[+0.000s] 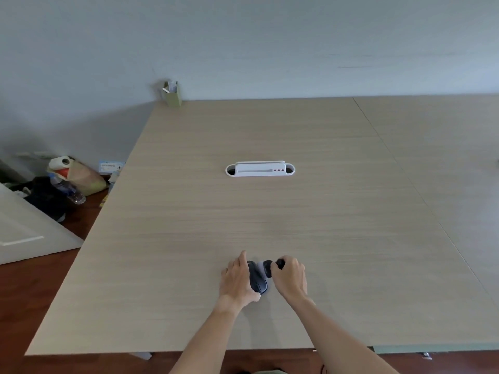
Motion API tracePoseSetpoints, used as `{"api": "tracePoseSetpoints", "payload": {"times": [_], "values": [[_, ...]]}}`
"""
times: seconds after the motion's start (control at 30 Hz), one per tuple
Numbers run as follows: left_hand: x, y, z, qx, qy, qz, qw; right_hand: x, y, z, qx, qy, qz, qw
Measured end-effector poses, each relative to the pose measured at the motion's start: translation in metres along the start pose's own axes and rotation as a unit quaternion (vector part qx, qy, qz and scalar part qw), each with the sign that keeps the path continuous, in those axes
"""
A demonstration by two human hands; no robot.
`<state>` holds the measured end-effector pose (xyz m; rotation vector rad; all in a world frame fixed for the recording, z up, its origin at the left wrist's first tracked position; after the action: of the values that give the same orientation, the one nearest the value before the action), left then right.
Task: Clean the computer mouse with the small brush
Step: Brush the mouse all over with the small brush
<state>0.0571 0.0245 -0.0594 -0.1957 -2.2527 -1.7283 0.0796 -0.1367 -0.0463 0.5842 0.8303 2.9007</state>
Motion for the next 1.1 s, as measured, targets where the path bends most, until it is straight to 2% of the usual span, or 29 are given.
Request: {"api": "tracePoseSetpoints", "payload": {"times": [0.13, 0.27, 0.43, 0.63, 0.8, 0.87, 0.97, 1.1], "values": [[0.001, 0.000, 0.001, 0.011, -0.010, 0.000, 1.000, 0.001, -0.011, 0.005, -0.019, 0.018, 0.059, 0.998], [0.003, 0.001, 0.002, 0.018, -0.023, 0.001, 1.000, -0.001, 0.002, 0.003, 0.008, 0.005, -0.009, 1.000], [0.003, 0.001, 0.005, 0.042, -0.030, 0.016, 0.999, 0.001, -0.016, 0.008, -0.027, 0.033, 0.080, 0.996], [0.003, -0.001, 0.005, 0.034, -0.045, 0.022, 0.998, 0.001, -0.004, 0.011, 0.026, 0.039, 0.001, 0.999], [0.002, 0.000, 0.002, 0.035, -0.055, 0.028, 0.997, 0.004, -0.022, 0.011, 0.002, 0.052, 0.093, 0.994], [0.001, 0.000, 0.002, 0.036, -0.057, 0.031, 0.997, 0.004, -0.020, 0.006, 0.017, 0.040, 0.071, 0.996], [0.001, -0.001, 0.002, 0.034, -0.059, 0.034, 0.997, 0.004, -0.005, 0.003, 0.010, 0.031, -0.006, 0.999], [0.001, -0.002, 0.003, 0.035, -0.065, 0.034, 0.997, 0.002, -0.014, 0.013, -0.030, 0.048, 0.048, 0.997]]}}
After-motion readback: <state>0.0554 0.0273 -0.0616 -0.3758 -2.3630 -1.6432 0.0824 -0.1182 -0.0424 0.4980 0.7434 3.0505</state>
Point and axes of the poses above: each hand's wrist, its own x-axis away from the middle knuckle, its own y-axis out of the back of the hand, z = x × y, the point moved 9 cm from there along -x, towards the middle knuckle, and after that the axes turned 8 degrees about -x, right-handed, at the moved point
